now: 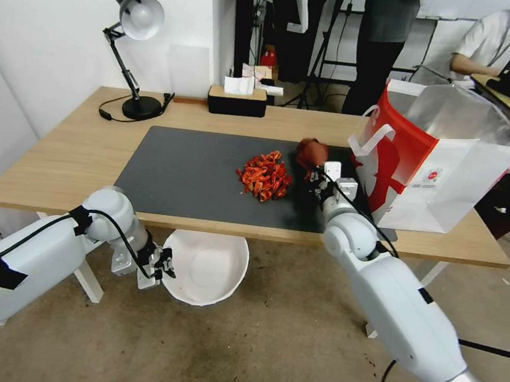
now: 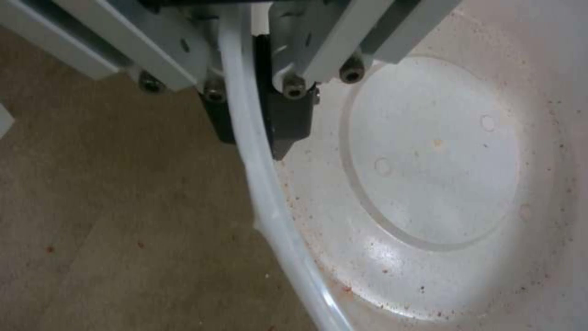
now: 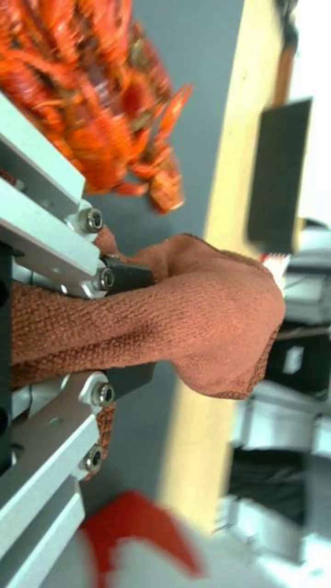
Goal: Sweep shrimp from table into container with towel, then put container into takeout bag.
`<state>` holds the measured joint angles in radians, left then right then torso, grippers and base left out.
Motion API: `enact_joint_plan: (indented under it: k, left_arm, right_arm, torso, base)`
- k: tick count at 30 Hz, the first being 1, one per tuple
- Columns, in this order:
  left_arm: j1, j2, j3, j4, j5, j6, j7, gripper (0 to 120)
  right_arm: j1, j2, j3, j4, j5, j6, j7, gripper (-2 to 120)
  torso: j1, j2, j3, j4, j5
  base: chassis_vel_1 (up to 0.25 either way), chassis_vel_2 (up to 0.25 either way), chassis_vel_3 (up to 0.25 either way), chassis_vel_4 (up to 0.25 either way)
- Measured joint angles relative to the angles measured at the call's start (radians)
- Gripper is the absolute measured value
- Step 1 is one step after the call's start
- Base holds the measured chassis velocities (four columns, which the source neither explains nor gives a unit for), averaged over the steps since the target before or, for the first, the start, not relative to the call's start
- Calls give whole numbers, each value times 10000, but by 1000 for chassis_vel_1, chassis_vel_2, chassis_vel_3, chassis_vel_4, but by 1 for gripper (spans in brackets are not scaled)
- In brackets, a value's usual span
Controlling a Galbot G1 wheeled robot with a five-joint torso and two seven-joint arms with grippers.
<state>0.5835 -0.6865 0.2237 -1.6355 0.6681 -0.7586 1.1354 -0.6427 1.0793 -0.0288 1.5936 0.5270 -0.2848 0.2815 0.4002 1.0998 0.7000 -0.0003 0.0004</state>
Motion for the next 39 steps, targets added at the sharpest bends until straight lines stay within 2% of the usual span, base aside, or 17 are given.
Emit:
enact_joint_plan:
  k: [6, 8, 13, 15, 22, 27, 29, 31, 32, 33, 36, 39]
  left_arm:
    - [-77, -78, 132, 155, 31, -55, -11, 0]
    - [-234, -323, 219, 427, 125, -183, -17, 0]
    - [-420, -637, 313, 725, 205, -325, -46, 0]
    - [-511, -888, 401, 913, 336, -427, -62, 0]
    - [-619, -1264, 679, 1025, 1012, -631, -198, 0]
    - [-717, -1498, 884, 1135, 1183, -641, -207, 0]
    - [-756, -1713, 1015, 1217, 1388, -656, -206, 0]
    - [-758, -1744, 1032, 1231, 1415, -656, -205, 0]
    - [-778, -1854, 1102, 1306, 1483, -656, -201, 0]
    - [-778, -1854, 1102, 1306, 1483, -656, -201, 0]
    - [-909, -1944, 1232, 1470, 1521, -657, -201, 0]
    - [-965, -1943, 1268, 1501, 1514, -656, -203, 0]
  right_arm:
    - [1217, -262, -946, -1161, -773, 565, -791, 7]
    - [2135, -175, -1626, -2159, -1144, 890, -1239, 7]
    - [3049, 28, -2193, -3390, -1427, 1509, -2180, 7]
    - [3575, 227, -2602, -4326, -1488, 2005, -3037, 7]
    - [3996, 780, -2674, -5622, -2438, 2358, -3514, 7]
    - [4018, 868, -2595, -5949, -2991, 2490, -3621, 7]
    - [4018, 850, -2541, -6078, -3220, 2662, -4072, 7]
    - [4018, 844, -2534, -6093, -3230, 2686, -4144, 7]
    - [4042, 802, -2507, -6212, -3227, 2855, -4583, 7]
    - [4042, 802, -2507, -6212, -3227, 2855, -4583, 7]
    - [4291, 738, -2389, -6679, -3164, 3630, -6041, 7]
    - [4453, 727, -2347, -6895, -3138, 3949, -6473, 7]
  torso:
    - [-2, 1, 0, 5, -3]
    - [0, 1, 1, 7, -3]
    - [0, 1, 1, 2, -3]
    - [0, 1, 1, 1, -5]
    - [-1, 1, 0, 4, -3]
    - [-1, 2, 0, 2, -3]
    - [-1, 2, 0, 1, -2]
    - [-1, 2, 0, 1, -3]
    - [-1, 2, 0, 1, -3]
    - [-1, 2, 0, 1, -3]
    - [-2, 2, 0, 2, -4]
    - [-2, 2, -1, 2, -3]
  base:
    - [0, 0, 0, 0]
    - [0, 0, 0, 0]
    - [0, 0, 0, 0]
    - [0, 0, 0, 0]
    - [0, 0, 0, 0]
    - [0, 0, 0, 0]
    - [0, 0, 0, 0]
    - [0, 0, 0, 0]
    - [0, 0, 0, 0]
    - [0, 0, 0, 0]
    - [0, 0, 0, 0]
    - [0, 0, 0, 0]
